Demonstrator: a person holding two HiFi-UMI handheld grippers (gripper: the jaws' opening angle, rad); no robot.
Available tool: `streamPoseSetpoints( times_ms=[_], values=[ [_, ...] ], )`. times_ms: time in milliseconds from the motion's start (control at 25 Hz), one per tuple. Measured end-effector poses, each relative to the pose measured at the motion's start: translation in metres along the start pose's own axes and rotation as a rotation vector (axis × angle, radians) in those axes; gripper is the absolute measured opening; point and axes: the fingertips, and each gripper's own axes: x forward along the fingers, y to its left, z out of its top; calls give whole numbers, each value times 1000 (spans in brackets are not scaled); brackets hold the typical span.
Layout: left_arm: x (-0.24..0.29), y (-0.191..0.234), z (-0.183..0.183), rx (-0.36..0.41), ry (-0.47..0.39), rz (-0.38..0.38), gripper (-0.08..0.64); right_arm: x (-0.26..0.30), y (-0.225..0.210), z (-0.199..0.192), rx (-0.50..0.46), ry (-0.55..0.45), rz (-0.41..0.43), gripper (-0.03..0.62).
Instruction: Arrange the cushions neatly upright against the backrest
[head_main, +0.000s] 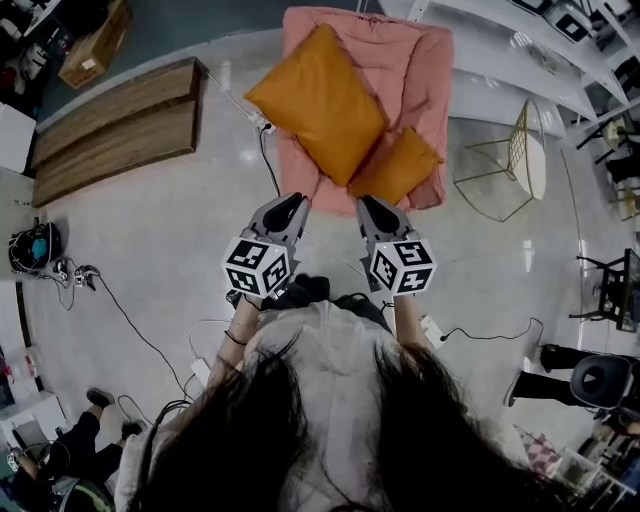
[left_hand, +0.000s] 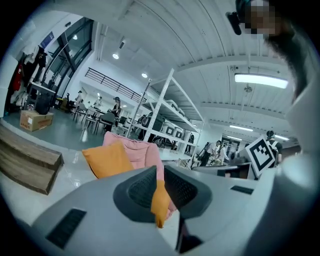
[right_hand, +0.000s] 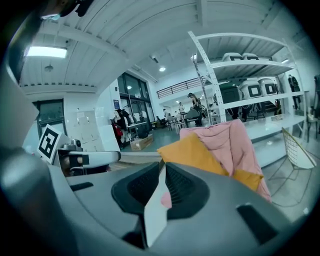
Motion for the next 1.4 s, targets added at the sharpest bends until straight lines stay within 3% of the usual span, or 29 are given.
streamPoseSetpoints(
  times_ms=[560, 920, 1400],
  values=[
    [7, 24, -6, -42, 29, -38, 43, -6, -27, -10, 15, 31, -134, 54],
    [38, 43, -9, -74, 56, -5, 43, 28, -53, -7, 15, 63, -100, 54],
    [131, 94, -17, -136, 103, 164, 55, 112, -151, 17, 4, 130, -2, 54]
  ],
)
